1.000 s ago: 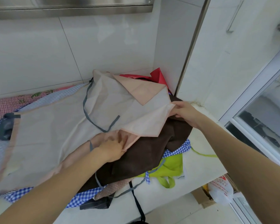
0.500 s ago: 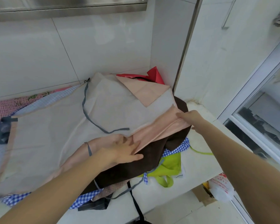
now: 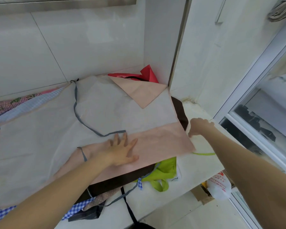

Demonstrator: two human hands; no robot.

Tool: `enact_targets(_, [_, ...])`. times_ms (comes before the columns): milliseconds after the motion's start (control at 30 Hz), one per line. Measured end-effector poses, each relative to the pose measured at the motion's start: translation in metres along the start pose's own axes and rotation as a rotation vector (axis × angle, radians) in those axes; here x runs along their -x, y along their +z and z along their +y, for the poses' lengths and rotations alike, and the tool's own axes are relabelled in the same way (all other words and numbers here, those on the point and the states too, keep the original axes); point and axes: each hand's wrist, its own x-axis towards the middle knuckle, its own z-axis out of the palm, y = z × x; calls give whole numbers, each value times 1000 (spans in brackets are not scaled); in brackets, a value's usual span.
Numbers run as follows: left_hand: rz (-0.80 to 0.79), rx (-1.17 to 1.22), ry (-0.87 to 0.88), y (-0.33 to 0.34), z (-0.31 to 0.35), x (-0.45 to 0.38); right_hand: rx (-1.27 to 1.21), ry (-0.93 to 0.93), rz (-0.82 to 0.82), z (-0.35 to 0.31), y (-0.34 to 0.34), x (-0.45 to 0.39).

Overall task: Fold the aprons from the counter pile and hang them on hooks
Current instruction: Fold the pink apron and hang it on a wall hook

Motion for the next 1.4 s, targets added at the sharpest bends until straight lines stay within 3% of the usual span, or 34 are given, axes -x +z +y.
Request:
enact_targets(100, [27,-3,22,5,8,-2,-62,-278,212,-34,4,4])
enact_targets(167, [54,-5,24,7,10,-2,-72,-564,185,-71,13,12])
enact_targets(233, [66,-12,27,8,5,0,6,-725,58,-105,30,23])
enact_targets(400, [58,-62,5,25,-55,21,85,-565,-23,-103,69,11])
enact_targets(567, [173,-11,-96,41,-127,64,312,-451,-80,-115,45,6])
enact_targets(700, [374,326,-104,45,-150,82,145,-658,55,-197,30,43])
enact_targets(833, [450,477,-147,47,-149,85,-236,-906,-284,-263,47,93])
enact_targets(967, [501,439,-326,43,-148,79,-889,-777,-936,-280,66,105])
enact_targets(1033, [482,423,-356,40,-147,76,-1178,-657,-1144,-274,47,95])
enact_targets(1067, [453,411,-359,40,-147,75,-1247,-591,-1112,-267,31,89])
enact_targets(1167, [348,362,-358,35,-146,72,-1165,-551,-748,-235,-27,58])
enact_targets(1267, [364,267,-379,21,-146,67,-861,-605,-489,-192,-70,31])
enact_targets(1400, [406,194,-355,-3,-149,57,-355,-547,-342,-145,-76,6])
